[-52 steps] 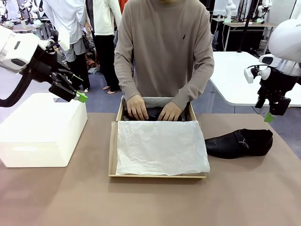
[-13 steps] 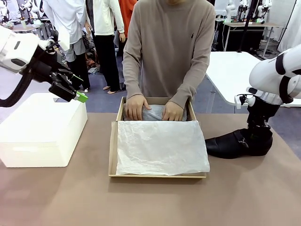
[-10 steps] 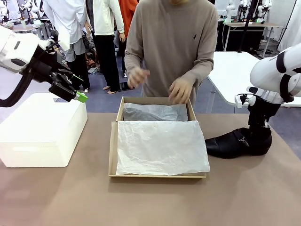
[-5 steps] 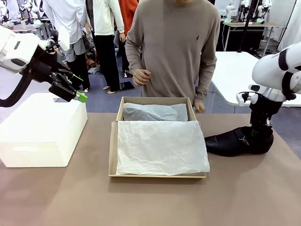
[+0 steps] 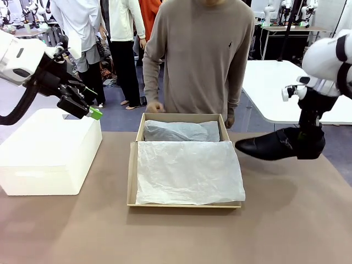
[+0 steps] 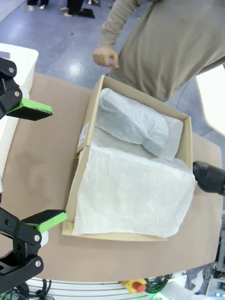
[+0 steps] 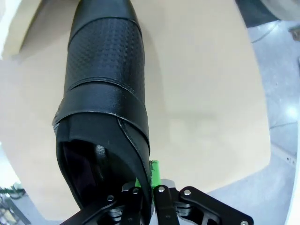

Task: Pack the shoes into the box.
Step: Place the other shoe of the Shoes into the Shoes Box.

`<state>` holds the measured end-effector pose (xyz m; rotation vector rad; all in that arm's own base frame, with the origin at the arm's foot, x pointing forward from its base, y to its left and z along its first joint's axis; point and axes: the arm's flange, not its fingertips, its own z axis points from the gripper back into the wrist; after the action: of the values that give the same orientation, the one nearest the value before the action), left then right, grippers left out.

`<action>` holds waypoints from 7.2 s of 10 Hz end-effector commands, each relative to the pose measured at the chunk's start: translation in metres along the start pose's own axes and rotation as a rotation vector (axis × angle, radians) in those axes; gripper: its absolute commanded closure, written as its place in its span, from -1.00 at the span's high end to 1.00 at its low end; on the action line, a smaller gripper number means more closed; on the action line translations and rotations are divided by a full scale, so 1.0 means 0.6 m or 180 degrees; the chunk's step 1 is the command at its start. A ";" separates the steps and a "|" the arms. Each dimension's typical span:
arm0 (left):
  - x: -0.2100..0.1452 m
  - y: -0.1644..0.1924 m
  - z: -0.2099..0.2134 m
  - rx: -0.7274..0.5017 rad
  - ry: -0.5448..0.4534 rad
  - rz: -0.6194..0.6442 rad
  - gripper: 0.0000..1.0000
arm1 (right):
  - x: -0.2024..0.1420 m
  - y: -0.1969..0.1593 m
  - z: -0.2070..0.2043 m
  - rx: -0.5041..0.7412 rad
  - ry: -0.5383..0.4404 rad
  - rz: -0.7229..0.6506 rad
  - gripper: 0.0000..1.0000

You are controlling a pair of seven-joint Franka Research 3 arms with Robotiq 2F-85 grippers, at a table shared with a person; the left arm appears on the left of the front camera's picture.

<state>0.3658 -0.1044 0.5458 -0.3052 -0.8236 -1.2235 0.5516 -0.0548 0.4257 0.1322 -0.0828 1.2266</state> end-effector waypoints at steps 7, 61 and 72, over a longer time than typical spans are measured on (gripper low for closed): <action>-0.002 0.004 -0.001 -0.0036 -0.0056 -0.0042 1.00 | 0.054 0.021 0.068 -0.0051 -0.0041 -0.1067 -1.00; -0.002 0.004 -0.001 -0.0036 -0.0056 -0.0042 1.00 | 0.566 0.301 0.013 -0.0571 -0.0797 -0.7068 -1.00; -0.002 0.004 -0.001 -0.0036 -0.0056 -0.0042 1.00 | 0.631 0.325 0.012 -0.0984 -0.0902 -0.7622 -1.00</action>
<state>0.3663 -0.1046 0.5453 -0.3052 -0.8214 -1.2232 0.4907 0.3437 0.4877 0.0863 -0.1929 -1.1181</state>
